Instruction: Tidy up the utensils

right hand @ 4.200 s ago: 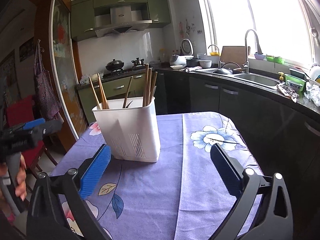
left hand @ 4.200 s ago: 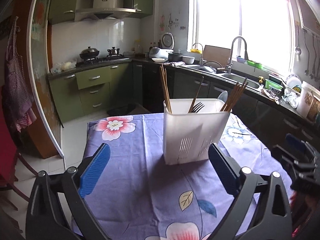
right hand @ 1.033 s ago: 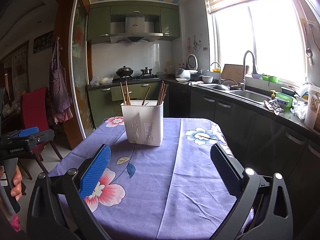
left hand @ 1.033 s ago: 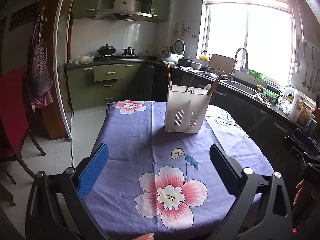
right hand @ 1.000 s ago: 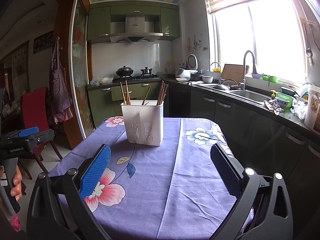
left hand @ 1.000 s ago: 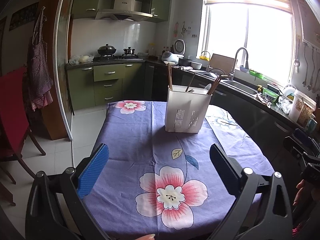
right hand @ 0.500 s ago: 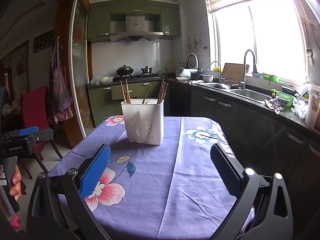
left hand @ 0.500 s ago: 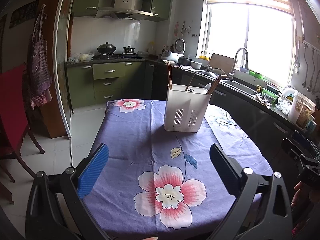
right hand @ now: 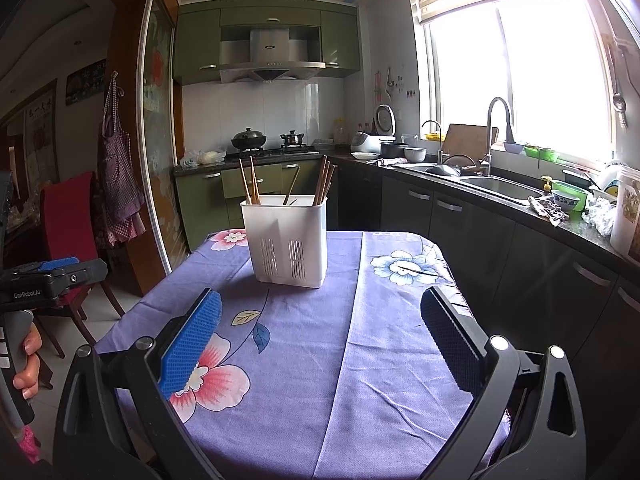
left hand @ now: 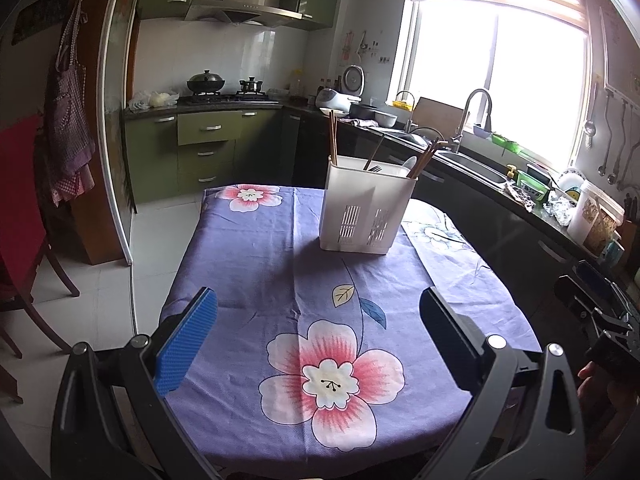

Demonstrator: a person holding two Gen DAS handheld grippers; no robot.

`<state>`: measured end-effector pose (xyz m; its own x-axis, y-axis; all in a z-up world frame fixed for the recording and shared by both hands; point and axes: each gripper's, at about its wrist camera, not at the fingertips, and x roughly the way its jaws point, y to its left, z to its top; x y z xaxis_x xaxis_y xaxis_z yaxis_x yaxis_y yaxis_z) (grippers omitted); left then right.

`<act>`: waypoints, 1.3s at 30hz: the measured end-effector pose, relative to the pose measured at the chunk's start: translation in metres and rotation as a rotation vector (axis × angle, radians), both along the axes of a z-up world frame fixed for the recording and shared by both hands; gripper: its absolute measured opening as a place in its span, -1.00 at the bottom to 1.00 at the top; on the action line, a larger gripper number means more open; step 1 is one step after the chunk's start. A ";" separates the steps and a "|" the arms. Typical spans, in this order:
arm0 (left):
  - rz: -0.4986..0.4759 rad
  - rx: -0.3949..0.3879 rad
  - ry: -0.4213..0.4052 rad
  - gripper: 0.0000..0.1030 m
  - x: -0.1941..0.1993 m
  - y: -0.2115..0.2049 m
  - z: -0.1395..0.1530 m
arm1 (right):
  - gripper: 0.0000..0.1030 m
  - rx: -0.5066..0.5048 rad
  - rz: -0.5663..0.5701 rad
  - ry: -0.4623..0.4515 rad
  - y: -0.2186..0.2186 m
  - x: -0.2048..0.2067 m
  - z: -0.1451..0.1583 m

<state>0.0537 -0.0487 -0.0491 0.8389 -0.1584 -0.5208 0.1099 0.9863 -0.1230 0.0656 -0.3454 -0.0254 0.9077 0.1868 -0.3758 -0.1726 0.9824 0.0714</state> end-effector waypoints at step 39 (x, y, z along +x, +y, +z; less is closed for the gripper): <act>0.026 0.043 -0.058 0.87 -0.001 0.000 0.009 | 0.91 0.009 -0.006 0.004 -0.001 0.003 -0.003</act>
<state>0.0524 -0.0488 -0.0397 0.8716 -0.1144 -0.4767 0.0896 0.9932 -0.0746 0.0685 -0.3461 -0.0285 0.9072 0.1852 -0.3778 -0.1667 0.9826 0.0814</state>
